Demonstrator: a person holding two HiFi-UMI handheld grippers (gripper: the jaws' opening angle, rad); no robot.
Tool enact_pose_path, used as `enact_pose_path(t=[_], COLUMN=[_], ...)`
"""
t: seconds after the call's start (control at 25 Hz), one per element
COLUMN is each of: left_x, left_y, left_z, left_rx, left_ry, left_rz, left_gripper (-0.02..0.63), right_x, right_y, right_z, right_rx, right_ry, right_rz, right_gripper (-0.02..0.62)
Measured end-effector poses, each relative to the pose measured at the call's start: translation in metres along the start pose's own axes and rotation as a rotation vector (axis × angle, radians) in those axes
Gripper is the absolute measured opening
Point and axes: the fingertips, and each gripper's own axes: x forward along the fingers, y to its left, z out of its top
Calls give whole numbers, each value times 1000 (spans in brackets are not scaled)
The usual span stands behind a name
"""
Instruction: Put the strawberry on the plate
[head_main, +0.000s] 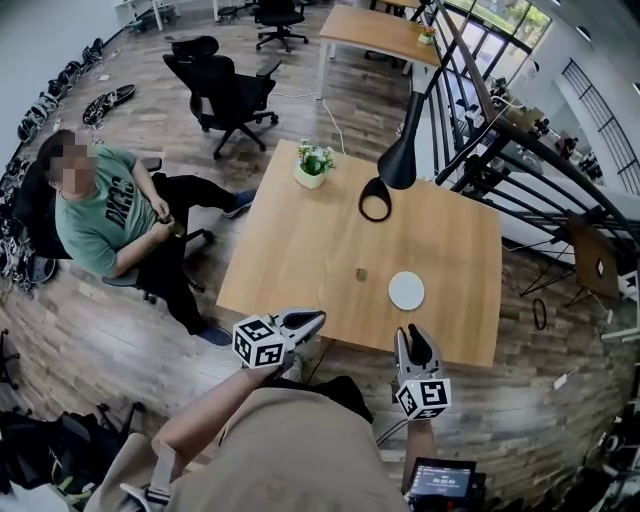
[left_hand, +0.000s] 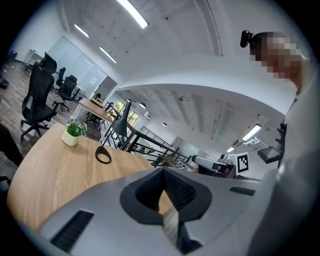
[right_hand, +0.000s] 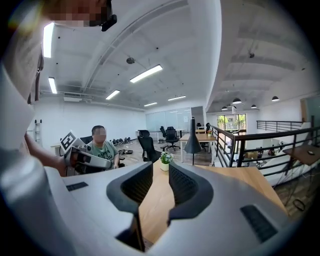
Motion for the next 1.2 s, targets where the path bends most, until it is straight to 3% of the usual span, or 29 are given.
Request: enact_pose_path(t=[0.44, 1.04, 1.2], left_x=[24, 117, 106], left_y=[-1, 10, 18], left_z=[14, 34, 36], left_rx=[3, -33, -38], left_ry=[-12, -101, -139], left_rz=[71, 334, 408], left_gripper=[2, 2, 2], right_x=[46, 140, 158], right_y=[-23, -119, -110], right_z=[-18, -49, -60], right_rx=[-71, -227, -249], right_ry=[79, 196, 209], right_rz=[104, 410, 475], right_gripper=[83, 83, 83])
